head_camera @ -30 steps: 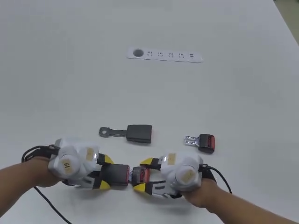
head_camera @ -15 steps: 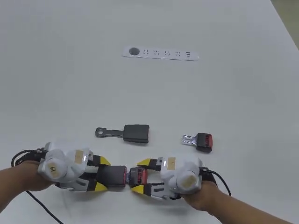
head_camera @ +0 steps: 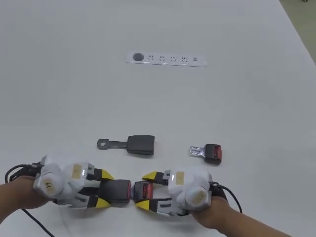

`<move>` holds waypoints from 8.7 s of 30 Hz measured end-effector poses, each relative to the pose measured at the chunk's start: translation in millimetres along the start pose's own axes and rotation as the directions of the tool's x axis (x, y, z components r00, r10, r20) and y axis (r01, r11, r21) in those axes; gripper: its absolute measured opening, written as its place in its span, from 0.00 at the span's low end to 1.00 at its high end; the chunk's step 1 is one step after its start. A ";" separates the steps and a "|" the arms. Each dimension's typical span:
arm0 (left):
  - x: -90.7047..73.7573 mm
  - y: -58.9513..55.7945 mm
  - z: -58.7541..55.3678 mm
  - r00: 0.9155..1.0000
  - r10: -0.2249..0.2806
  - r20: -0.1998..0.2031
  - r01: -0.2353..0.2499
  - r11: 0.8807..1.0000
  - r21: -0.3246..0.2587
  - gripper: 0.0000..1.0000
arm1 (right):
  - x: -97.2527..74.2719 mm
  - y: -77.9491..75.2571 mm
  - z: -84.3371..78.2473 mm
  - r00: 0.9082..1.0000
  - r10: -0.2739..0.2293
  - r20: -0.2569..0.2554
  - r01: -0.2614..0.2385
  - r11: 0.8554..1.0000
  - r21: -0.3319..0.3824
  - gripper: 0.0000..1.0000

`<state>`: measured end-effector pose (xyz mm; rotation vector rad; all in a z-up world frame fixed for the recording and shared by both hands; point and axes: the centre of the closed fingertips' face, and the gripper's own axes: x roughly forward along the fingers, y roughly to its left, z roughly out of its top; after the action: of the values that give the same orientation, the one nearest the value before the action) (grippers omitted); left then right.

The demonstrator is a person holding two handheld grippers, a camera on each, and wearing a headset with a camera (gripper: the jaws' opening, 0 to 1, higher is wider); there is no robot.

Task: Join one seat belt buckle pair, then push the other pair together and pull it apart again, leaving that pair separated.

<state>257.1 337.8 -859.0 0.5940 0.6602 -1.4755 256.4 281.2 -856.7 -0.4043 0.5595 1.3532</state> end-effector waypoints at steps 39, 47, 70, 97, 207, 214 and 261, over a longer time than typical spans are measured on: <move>-17.7 14.1 46.7 0.990 0.128 0.053 -0.117 0.976 -0.182 0.68 | -32.6 -14.0 18.5 0.993 -0.114 0.038 0.110 0.990 0.083 0.77; -29.4 33.9 65.7 0.979 0.174 0.107 -0.151 0.970 -0.189 0.74 | -68.2 -45.2 7.7 0.981 -0.191 0.031 0.186 0.975 0.121 0.83; -12.0 100.9 74.7 0.982 0.173 0.077 -0.161 0.976 -0.146 0.73 | -139.2 -125.3 -61.4 0.973 -0.212 -0.089 0.224 0.962 0.158 0.80; 34.9 121.9 53.6 0.997 0.076 0.020 -0.074 0.990 -0.120 0.51 | -139.9 -128.6 -94.8 0.985 -0.078 -0.151 0.093 0.992 0.091 0.44; 38.2 116.6 50.3 0.990 -0.018 -0.138 0.029 0.997 0.072 0.33 | -30.3 -128.2 -20.8 0.986 -0.037 -0.162 0.051 0.995 0.083 0.35; 38.6 117.5 49.9 0.991 -0.019 -0.134 0.029 0.997 0.072 0.33 | -30.2 -128.0 -20.5 0.986 -0.037 -0.160 0.051 0.995 0.083 0.35; 38.2 118.3 50.3 0.996 0.002 -0.093 -0.001 1.000 0.013 0.33 | -48.6 -131.1 -33.2 0.990 -0.022 -0.137 0.028 0.998 0.049 0.36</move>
<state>376.7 277.4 -855.9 0.6759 0.7229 -1.4581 374.6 199.7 -860.6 -0.4634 0.6980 1.2912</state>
